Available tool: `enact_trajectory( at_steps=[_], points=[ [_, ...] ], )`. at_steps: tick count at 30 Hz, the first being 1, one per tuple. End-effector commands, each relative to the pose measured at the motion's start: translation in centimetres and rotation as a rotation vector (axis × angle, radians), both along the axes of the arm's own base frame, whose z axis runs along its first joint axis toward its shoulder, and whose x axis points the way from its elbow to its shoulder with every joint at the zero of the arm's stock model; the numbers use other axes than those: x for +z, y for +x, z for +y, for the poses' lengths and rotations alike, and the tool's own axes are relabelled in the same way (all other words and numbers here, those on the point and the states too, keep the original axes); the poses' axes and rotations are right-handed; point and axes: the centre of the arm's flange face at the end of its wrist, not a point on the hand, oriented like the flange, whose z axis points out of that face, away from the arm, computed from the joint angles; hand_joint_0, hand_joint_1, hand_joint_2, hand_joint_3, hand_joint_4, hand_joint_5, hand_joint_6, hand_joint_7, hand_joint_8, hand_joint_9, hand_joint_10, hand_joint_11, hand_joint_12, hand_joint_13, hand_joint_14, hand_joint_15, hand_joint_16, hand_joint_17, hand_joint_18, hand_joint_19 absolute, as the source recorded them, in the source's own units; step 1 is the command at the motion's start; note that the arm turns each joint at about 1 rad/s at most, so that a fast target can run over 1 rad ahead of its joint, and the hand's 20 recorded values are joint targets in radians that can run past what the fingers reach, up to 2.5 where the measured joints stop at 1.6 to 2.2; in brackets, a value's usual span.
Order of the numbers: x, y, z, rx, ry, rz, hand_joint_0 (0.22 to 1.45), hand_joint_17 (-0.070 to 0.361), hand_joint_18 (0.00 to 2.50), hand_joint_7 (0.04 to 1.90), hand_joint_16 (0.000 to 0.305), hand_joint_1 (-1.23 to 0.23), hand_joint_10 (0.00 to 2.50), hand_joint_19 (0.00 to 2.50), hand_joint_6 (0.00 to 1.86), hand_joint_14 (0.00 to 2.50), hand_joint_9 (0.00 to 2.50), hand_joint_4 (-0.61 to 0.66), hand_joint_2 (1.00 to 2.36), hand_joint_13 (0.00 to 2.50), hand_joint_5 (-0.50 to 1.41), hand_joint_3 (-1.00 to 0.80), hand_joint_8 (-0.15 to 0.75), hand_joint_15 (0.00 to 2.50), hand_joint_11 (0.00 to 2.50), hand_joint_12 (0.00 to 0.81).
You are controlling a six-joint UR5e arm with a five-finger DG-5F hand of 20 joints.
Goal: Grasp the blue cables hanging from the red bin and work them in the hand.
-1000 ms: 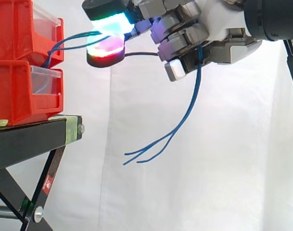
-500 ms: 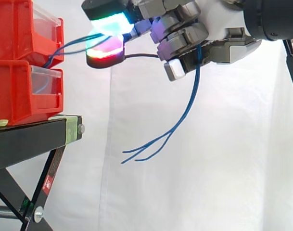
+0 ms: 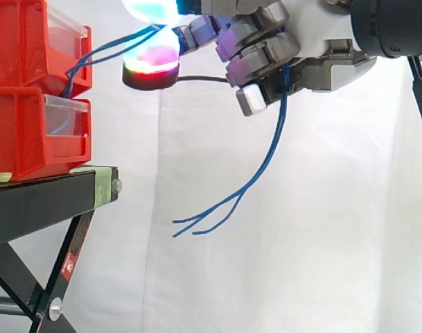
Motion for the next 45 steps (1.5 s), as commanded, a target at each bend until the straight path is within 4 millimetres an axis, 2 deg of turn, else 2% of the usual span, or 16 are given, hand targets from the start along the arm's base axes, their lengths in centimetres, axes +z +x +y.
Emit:
enact_trajectory(
  at_steps=[1,4,5,9,16,19,21,22,24,26,28,30,32,35,39,45],
  points=[
    [0.01,-0.01,0.15,0.003,0.001,-0.001,0.88,0.158,2.50,1.52,0.210,-0.62,2.50,0.77,0.00,2.50,1.71,0.25,1.01,2.10,0.44,-0.70,0.580,2.15,2.50,0.706],
    [0.01,-0.02,0.14,0.001,0.001,-0.001,0.89,0.158,2.50,1.53,0.210,-0.65,2.50,0.77,0.12,2.50,1.71,0.24,1.01,2.10,0.40,-0.69,0.580,2.15,2.50,0.706],
    [0.01,-0.02,0.14,0.001,0.001,-0.001,0.89,0.158,2.50,1.42,0.210,-0.66,2.50,0.77,0.33,2.50,1.71,0.26,1.02,2.10,0.32,-0.67,0.580,2.15,2.50,0.706],
    [-0.02,-0.07,0.19,0.000,0.001,0.003,0.92,0.158,2.50,1.32,0.210,-0.68,2.50,0.77,0.47,2.50,1.71,0.29,1.02,2.10,0.21,-0.54,0.580,2.15,2.50,0.706],
    [-0.01,-0.06,0.20,0.000,0.003,0.000,0.98,0.158,2.50,1.32,0.210,-0.68,2.50,0.77,0.34,2.50,1.71,0.30,1.03,2.10,0.18,-0.32,0.580,2.15,2.50,0.706],
    [-0.02,-0.07,0.19,0.000,0.002,0.002,0.99,0.158,2.50,1.34,0.210,-0.66,2.50,0.77,0.25,2.50,1.71,0.29,1.02,2.10,0.20,-0.42,0.580,2.15,2.50,0.706],
    [-0.03,-0.08,0.19,0.000,0.001,0.003,0.96,0.158,2.50,1.34,0.210,-0.64,2.50,0.77,0.18,2.50,1.71,0.30,1.02,2.10,0.22,-0.65,0.580,2.15,2.50,0.706],
    [-0.03,-0.08,0.19,0.000,0.001,0.003,0.96,0.158,2.50,1.35,0.210,-0.64,2.50,0.77,0.16,2.50,1.71,0.30,1.02,2.10,0.22,-0.65,0.580,2.15,2.50,0.706],
    [-0.01,-0.06,0.20,0.000,0.003,0.000,1.00,0.158,2.50,1.38,0.210,-0.65,2.50,0.77,0.14,2.50,1.71,0.26,1.03,2.10,0.21,-0.15,0.580,2.15,2.50,0.706],
    [-0.01,-0.06,0.20,0.000,0.003,0.000,1.04,0.158,2.50,1.30,0.210,-0.65,2.50,0.77,0.26,2.50,1.71,0.25,1.03,2.10,0.10,0.16,0.580,2.15,2.50,0.706],
    [-0.08,-0.02,0.23,0.002,0.002,0.000,1.05,0.158,2.50,1.23,0.210,-0.65,2.50,0.77,0.39,2.50,1.71,0.27,1.02,2.10,0.03,0.28,0.580,2.15,2.50,0.706],
    [0.01,-0.04,0.22,0.002,0.003,-0.001,1.01,0.158,2.50,1.21,0.210,-0.65,2.50,0.77,0.41,2.50,1.71,0.29,1.02,2.10,-0.01,0.20,0.580,2.15,2.50,0.706],
    [0.00,-0.04,0.20,0.000,0.003,-0.001,0.90,0.158,2.50,1.25,0.210,-0.63,2.50,0.77,0.31,2.50,1.71,0.28,1.02,2.10,-0.01,-0.42,0.580,2.15,2.50,0.706],
    [0.01,-0.04,0.22,0.002,0.003,-0.001,0.88,0.158,2.50,1.27,0.210,-0.61,2.50,0.77,0.25,2.50,1.71,0.30,1.01,2.10,0.01,-0.71,0.580,2.15,2.50,0.706],
    [0.01,-0.04,0.22,0.002,0.003,-0.001,0.86,0.158,2.50,1.30,0.210,-0.59,2.50,0.77,0.20,2.50,1.71,0.30,1.01,2.10,0.06,-0.77,0.580,2.15,2.50,0.706],
    [0.01,-0.03,0.23,0.003,0.002,-0.001,0.97,0.158,2.50,1.31,0.210,-0.62,2.50,0.77,0.20,2.50,1.71,0.29,1.02,2.10,0.08,-0.46,0.580,2.15,2.50,0.706]
  ],
)
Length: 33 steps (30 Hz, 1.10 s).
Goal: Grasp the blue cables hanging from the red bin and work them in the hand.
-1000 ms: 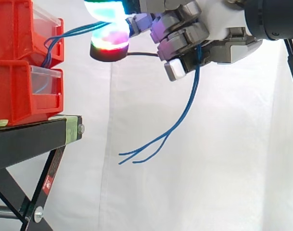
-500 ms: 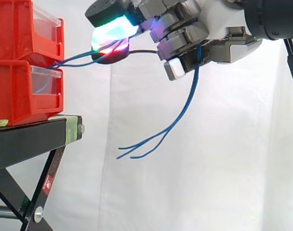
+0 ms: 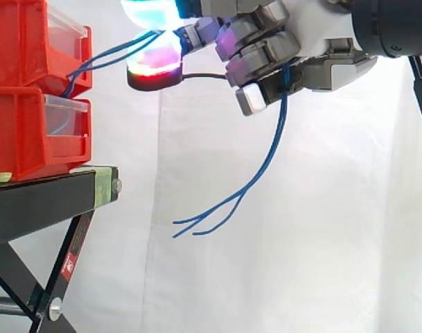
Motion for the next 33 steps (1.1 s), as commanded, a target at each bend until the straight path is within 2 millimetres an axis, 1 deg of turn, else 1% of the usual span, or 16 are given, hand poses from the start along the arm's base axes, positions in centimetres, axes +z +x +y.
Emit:
enact_trajectory(
  at_steps=[1,6,10,12,14,15,16,18,19,20,21,22,23,27,29,33],
  points=[
    [0.00,-0.01,0.00,0.001,-0.001,0.001,0.97,0.158,2.50,1.30,0.210,-0.62,2.50,0.77,0.22,2.50,1.71,0.29,1.02,2.10,0.08,-0.45,0.580,2.15,2.50,0.706],
    [-0.10,0.00,0.00,0.001,-0.002,0.004,1.02,0.158,2.50,1.28,0.210,-0.64,2.50,0.77,0.28,2.50,1.71,0.27,1.02,2.10,0.07,-0.36,0.580,2.15,2.50,0.706],
    [0.02,0.01,0.02,0.002,-0.001,0.000,1.09,0.158,2.50,1.15,0.210,-0.65,2.50,0.77,0.65,2.50,1.71,0.25,1.03,2.10,-0.03,-0.26,0.580,2.15,2.50,0.706],
    [0.02,0.01,0.02,0.002,-0.001,0.000,1.06,0.158,2.50,1.11,0.210,-0.64,2.50,0.77,0.80,2.50,1.71,0.25,1.02,2.10,-0.06,-0.36,0.580,2.15,2.50,0.706],
    [-0.07,0.03,0.03,0.002,-0.001,0.001,0.84,0.158,2.50,1.13,0.210,-0.60,2.50,0.77,0.80,2.50,1.71,0.27,1.01,2.10,-0.05,-0.82,0.580,2.15,2.50,0.706],
    [-0.07,0.03,0.03,0.002,-0.001,0.001,0.82,0.158,2.50,1.15,0.210,-0.56,2.50,0.77,0.78,2.50,1.71,0.27,1.00,2.10,-0.01,-0.95,0.580,2.15,2.50,0.706],
    [-0.07,0.03,0.03,0.002,-0.001,0.001,0.87,0.158,2.50,1.21,0.210,-0.52,2.50,0.77,0.72,2.50,1.71,0.24,1.00,2.10,0.10,-0.89,0.580,2.15,2.50,0.706],
    [0.02,0.01,0.02,0.002,-0.001,0.000,0.97,0.158,2.50,1.26,0.210,-0.52,2.50,0.77,0.59,2.50,1.71,0.26,1.02,2.10,0.16,-0.46,0.580,2.15,2.50,0.706],
    [0.02,0.01,0.01,0.001,0.001,-0.002,1.02,0.158,2.50,1.35,0.210,-0.58,2.50,0.77,0.21,2.50,1.71,0.29,1.02,2.10,0.18,-0.09,0.580,2.15,2.50,0.706],
    [0.01,0.00,0.00,0.001,0.000,0.000,1.07,0.158,2.50,1.18,0.210,-0.60,2.50,0.77,0.01,2.50,1.71,0.35,1.02,2.10,0.17,0.06,0.580,2.15,2.50,0.706],
    [0.01,-0.01,-0.01,-0.001,0.000,0.000,1.05,0.158,2.50,1.13,0.210,-0.59,2.50,0.77,0.01,2.50,1.71,0.37,1.02,2.10,0.16,-0.08,0.580,2.15,2.50,0.706],
    [0.01,-0.01,-0.01,-0.001,0.000,0.000,1.01,0.158,2.50,1.07,0.210,-0.57,2.50,0.77,0.01,2.50,1.71,0.40,1.02,2.10,0.17,-0.47,0.580,2.15,2.50,0.706],
    [0.00,-0.02,-0.01,-0.001,0.000,0.001,0.96,0.158,2.50,1.08,0.210,-0.54,2.50,0.77,0.02,2.50,1.71,0.40,1.02,2.10,0.26,-0.64,0.580,2.15,2.50,0.706],
    [0.01,-0.01,-0.01,-0.001,0.000,0.000,0.92,0.158,2.50,1.16,0.210,-0.55,2.50,0.77,0.02,2.50,1.71,0.35,1.01,2.10,0.29,-0.82,0.580,2.15,2.50,0.706],
    [-0.07,0.02,0.02,0.001,-0.001,0.001,0.81,0.158,2.50,1.18,0.210,-0.52,2.50,0.77,0.01,2.50,1.71,0.36,1.00,2.10,0.26,-1.00,0.580,2.15,2.50,0.706],
    [0.02,0.01,0.02,0.002,-0.001,0.000,0.73,0.158,2.50,1.18,0.210,-0.51,2.50,0.77,0.01,2.50,1.71,0.34,1.00,2.10,0.17,-1.00,0.580,2.15,2.50,0.706]
  ],
)
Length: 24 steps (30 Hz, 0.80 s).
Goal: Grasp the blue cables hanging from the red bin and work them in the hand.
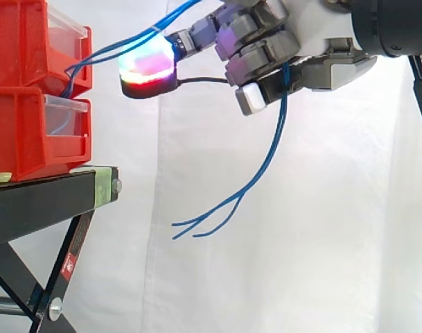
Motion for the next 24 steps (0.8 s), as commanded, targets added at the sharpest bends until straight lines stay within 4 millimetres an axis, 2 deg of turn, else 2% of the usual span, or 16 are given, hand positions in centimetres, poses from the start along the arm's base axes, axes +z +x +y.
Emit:
enact_trajectory(
  at_steps=[1,3,8,11,16,20,24],
  points=[
    [-0.09,0.01,0.00,-0.001,-0.001,0.002,0.73,0.158,2.50,1.18,0.210,-0.55,2.50,0.77,0.01,2.50,1.71,0.32,1.00,2.10,0.10,-1.00,0.580,2.15,2.50,0.706],
    [0.00,-0.01,-0.01,-0.001,0.000,0.001,0.77,0.158,2.50,1.20,0.210,-0.66,2.50,0.77,0.01,2.50,1.71,0.29,1.00,2.10,0.03,-1.00,0.580,2.15,2.50,0.706],
    [-0.11,0.00,-0.09,-0.001,-0.003,0.005,0.81,0.158,2.50,1.21,0.210,-0.73,2.50,0.77,0.01,2.50,1.71,0.26,1.00,2.10,-0.03,-1.00,0.580,2.15,2.50,0.706],
    [-0.02,-0.03,-0.11,-0.002,0.000,0.003,0.74,0.158,2.50,1.23,0.210,-0.76,2.50,0.77,0.01,2.50,1.71,0.27,1.00,2.10,-0.04,-1.00,0.580,2.15,2.50,0.706],
    [-0.11,0.00,0.00,0.001,-0.003,0.005,0.73,0.158,2.50,1.26,0.210,-0.78,2.50,0.77,0.00,2.50,1.71,0.28,1.00,2.10,-0.01,-1.00,0.580,2.15,2.50,0.706],
    [-0.03,-0.03,-0.10,-0.001,-0.003,0.005,0.79,0.158,2.50,1.30,0.210,-0.79,2.50,0.77,0.00,2.50,1.71,0.26,1.00,2.10,0.01,-1.00,0.580,2.15,2.50,0.706],
    [-0.04,-0.04,-0.11,-0.001,-0.003,0.006,0.92,0.158,2.50,1.33,0.210,-0.82,2.50,0.77,0.02,2.50,1.71,0.22,1.00,2.10,0.00,-1.00,0.580,2.15,2.50,0.706]
  ],
)
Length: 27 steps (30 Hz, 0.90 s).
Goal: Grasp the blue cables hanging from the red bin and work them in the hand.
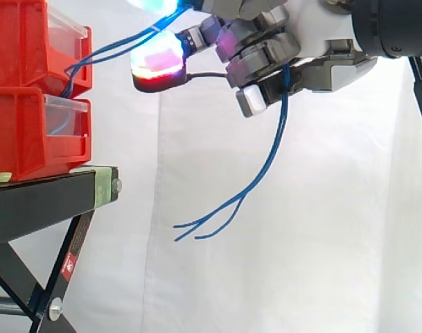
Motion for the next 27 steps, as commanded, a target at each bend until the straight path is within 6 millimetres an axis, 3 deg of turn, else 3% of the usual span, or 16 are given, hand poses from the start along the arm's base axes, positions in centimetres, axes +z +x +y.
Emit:
enact_trajectory(
  at_steps=[1,5,19,27],
  points=[
    [0.01,-0.01,-0.04,-0.001,0.000,0.001,0.93,0.158,2.50,1.33,0.210,-0.82,2.50,0.77,0.02,2.50,1.71,0.22,1.00,2.10,0.00,-1.00,0.580,2.15,2.50,0.706],
    [-0.07,0.02,-0.02,0.001,-0.001,0.002,0.95,0.158,2.50,1.30,0.210,-0.82,2.50,0.77,0.07,2.50,1.71,0.22,1.00,2.10,0.00,-0.90,0.580,2.15,2.50,0.706],
    [-0.26,-0.10,-0.06,0.014,-0.046,0.045,0.98,0.158,2.50,1.28,0.210,-0.77,2.50,0.77,0.19,2.50,1.71,0.23,1.00,2.10,0.11,-0.91,0.580,2.15,2.50,0.706],
    [-0.23,-0.12,-0.29,0.016,-0.073,0.065,0.95,0.158,2.50,1.27,0.210,-0.72,2.50,0.77,0.25,2.50,1.71,0.25,1.00,2.10,0.15,-1.00,0.580,2.15,2.50,0.706]
  ],
)
